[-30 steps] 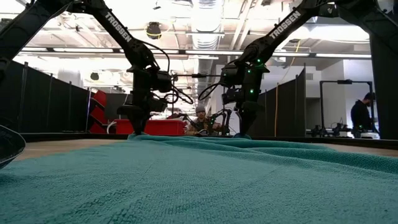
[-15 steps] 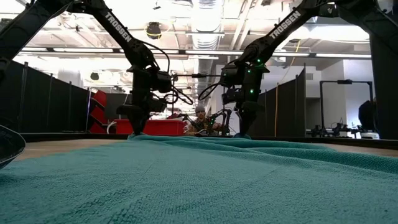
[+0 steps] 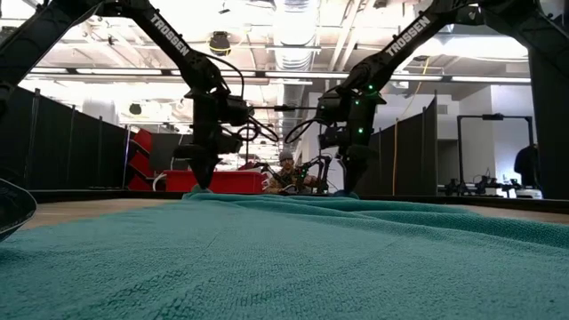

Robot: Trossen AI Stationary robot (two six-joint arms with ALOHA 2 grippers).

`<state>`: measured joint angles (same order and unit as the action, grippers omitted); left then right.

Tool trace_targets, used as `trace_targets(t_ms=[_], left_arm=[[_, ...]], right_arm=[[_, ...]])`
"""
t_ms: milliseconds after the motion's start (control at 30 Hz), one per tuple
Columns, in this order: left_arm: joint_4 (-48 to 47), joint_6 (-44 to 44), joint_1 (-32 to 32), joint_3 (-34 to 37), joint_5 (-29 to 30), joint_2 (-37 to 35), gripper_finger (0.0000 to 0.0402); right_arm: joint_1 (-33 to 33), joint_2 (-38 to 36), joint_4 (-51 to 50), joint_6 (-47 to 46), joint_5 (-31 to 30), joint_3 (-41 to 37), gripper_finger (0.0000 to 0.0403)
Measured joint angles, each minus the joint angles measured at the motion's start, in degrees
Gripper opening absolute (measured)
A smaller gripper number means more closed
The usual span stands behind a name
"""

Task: Roll towel
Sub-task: Roll the blue towel

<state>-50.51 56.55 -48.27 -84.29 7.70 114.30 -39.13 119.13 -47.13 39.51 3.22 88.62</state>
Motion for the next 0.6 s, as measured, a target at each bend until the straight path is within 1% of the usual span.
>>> trace_targets(t_ms=[200, 300, 433, 533, 600], left_arm=[[-0.3, 0.1, 0.0, 0.0, -0.5, 0.0, 0.0071], [-0.8, 0.9, 0.0, 0.0, -0.6, 0.0, 0.0064], [-1.1, 1.1, -0.3, 0.5, -3.2, 0.1, 0.0045], [-1.3, 1.2, -0.7, 1.5, -3.3, 0.1, 0.0014], [-1.5, 1.0, -0.7, 1.9, -3.2, 0.1, 0.0005]], right_arm=[[0.0, 0.0, -0.2, -0.1, 0.0, 0.0, 0.0], [0.0, 0.0, -0.1, -0.1, 0.0, 0.0, 0.0], [0.0, 0.0, -0.1, -0.1, 0.0, 0.0, 0.0], [0.0, 0.0, -0.1, -0.1, 0.0, 0.0, 0.0], [0.0, 0.0, -0.1, -0.1, 0.0, 0.0, 0.0]])
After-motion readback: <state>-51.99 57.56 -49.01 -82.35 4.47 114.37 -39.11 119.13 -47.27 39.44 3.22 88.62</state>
